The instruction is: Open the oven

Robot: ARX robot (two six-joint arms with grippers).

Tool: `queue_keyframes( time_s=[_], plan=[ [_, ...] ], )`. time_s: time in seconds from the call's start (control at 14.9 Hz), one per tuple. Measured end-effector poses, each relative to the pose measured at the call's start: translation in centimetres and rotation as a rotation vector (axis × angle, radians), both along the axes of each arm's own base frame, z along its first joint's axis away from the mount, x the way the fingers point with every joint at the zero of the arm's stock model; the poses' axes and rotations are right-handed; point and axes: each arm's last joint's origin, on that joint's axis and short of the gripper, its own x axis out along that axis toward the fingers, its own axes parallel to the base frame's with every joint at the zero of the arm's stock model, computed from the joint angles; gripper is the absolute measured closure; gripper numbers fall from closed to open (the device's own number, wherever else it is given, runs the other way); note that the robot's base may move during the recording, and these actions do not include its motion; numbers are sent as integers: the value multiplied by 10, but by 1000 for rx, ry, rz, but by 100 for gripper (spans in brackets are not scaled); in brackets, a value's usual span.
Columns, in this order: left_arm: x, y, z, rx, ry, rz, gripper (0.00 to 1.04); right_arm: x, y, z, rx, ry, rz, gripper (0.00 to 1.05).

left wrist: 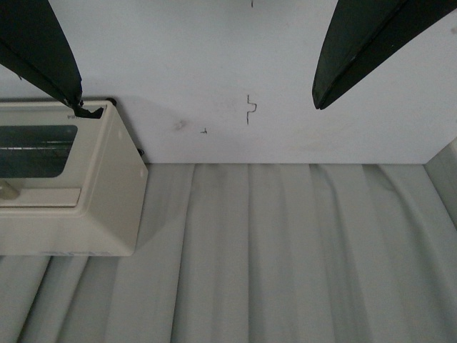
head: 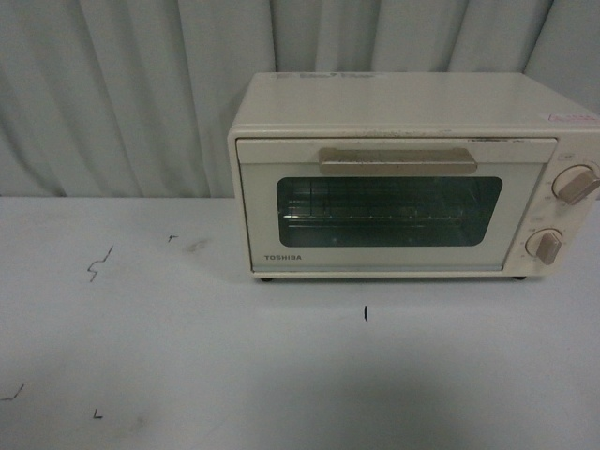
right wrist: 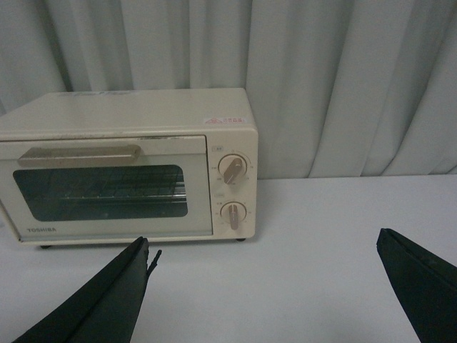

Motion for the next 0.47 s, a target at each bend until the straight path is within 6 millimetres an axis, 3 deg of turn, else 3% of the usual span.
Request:
queue_keyframes(
  time_s=[0.47],
  plan=[
    [0, 0, 0, 0, 1, 0, 7, 0, 0, 0, 0, 2, 0, 6]
  ],
)
